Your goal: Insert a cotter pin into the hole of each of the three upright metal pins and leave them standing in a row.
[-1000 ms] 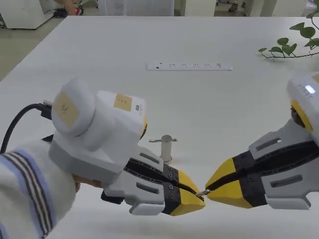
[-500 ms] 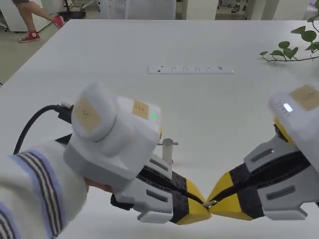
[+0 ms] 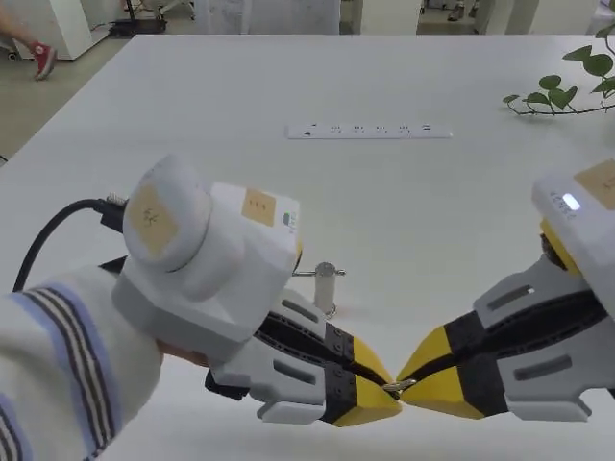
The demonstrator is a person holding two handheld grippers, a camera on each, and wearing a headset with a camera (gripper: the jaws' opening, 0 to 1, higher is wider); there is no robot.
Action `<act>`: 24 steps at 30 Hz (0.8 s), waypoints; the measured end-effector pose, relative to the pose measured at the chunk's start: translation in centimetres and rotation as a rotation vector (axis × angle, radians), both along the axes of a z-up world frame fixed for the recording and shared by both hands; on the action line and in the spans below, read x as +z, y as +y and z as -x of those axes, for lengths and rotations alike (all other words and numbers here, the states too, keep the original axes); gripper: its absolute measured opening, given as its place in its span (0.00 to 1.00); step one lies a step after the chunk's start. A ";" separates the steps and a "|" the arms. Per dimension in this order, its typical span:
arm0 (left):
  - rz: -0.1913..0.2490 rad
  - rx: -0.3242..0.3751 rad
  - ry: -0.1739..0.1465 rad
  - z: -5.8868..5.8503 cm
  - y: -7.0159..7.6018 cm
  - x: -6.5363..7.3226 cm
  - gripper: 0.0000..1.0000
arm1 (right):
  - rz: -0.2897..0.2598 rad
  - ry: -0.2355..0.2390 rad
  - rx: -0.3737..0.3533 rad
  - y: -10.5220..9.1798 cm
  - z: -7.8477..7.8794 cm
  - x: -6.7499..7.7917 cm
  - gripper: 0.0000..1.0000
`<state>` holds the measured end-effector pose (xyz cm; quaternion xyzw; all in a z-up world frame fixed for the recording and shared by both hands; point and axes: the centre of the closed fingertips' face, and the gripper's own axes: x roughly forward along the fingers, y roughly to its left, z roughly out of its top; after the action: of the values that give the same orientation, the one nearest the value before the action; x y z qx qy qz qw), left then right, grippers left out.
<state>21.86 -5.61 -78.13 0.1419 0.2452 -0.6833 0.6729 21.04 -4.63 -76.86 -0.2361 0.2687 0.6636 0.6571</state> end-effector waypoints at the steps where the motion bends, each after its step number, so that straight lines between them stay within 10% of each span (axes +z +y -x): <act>1: 0.000 0.006 0.002 -0.1 0.2 -0.1 0.08 | -0.003 0.002 -0.007 0.0 0.0 0.0 0.03; 24: -0.066 0.322 -0.106 -5.2 7.8 -1.2 0.36 | -0.144 0.005 -0.210 1.3 -2.1 -2.0 0.03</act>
<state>27.06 2.23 -79.36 0.1589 0.2511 -0.5498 0.7806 23.14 -3.37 -78.85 -0.1573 0.2453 0.6091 0.7376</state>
